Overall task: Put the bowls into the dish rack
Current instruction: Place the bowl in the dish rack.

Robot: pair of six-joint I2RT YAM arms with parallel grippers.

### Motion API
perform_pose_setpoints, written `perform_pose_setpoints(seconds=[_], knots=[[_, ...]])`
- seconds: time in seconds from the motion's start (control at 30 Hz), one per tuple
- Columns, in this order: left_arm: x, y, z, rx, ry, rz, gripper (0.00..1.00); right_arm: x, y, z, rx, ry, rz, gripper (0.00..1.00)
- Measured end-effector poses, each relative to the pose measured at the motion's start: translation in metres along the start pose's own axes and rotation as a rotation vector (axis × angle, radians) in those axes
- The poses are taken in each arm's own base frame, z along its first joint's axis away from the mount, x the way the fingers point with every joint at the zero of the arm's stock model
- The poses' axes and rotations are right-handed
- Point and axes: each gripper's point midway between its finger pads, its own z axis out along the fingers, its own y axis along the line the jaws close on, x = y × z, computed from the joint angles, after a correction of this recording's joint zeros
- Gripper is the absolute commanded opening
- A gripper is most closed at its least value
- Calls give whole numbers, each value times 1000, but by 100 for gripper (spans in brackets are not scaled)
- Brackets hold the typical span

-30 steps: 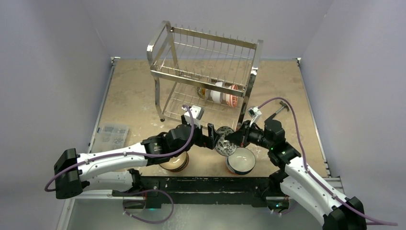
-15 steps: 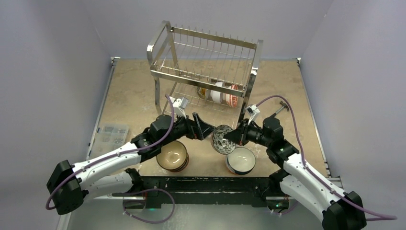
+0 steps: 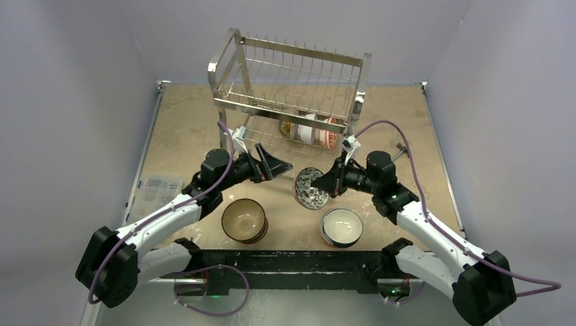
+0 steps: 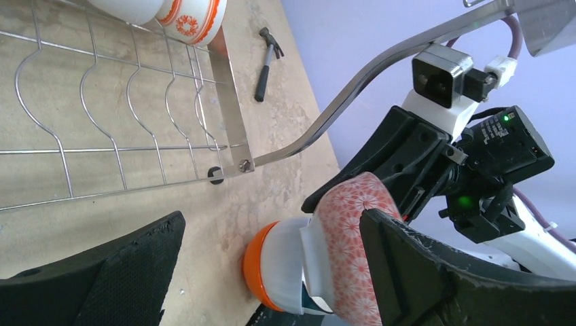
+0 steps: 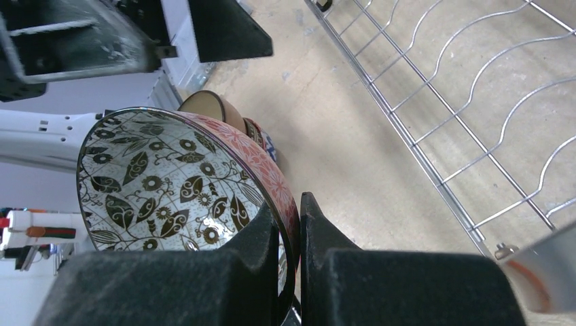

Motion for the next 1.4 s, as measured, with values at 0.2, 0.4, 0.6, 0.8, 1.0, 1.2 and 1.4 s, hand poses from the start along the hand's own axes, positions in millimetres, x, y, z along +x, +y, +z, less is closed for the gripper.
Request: perform_pose_setpoints(seconds=[0.2, 0.4, 0.6, 0.8, 1.0, 1.2, 1.4], knots=[[3, 10, 3, 56, 43, -83, 99, -4, 2, 3, -5, 6, -6, 0], [-5, 1, -1, 122, 45, -73, 99, -7, 1, 6, -9, -21, 2, 0], [5, -9, -8, 181, 111, -56, 99, 2, -8, 8, -5, -36, 45, 0], [29, -23, -19, 241, 174, -42, 99, -2, -6, 11, -17, -53, 41, 0], [66, -49, -19, 299, 278, -13, 99, -4, -9, 14, -15, -62, 37, 0], [76, -36, -3, 236, 298, -52, 94, -6, -14, 17, -5, -68, 40, 0], [78, -24, 7, 183, 289, -126, 94, -3, -16, 18, -2, -59, 44, 0]])
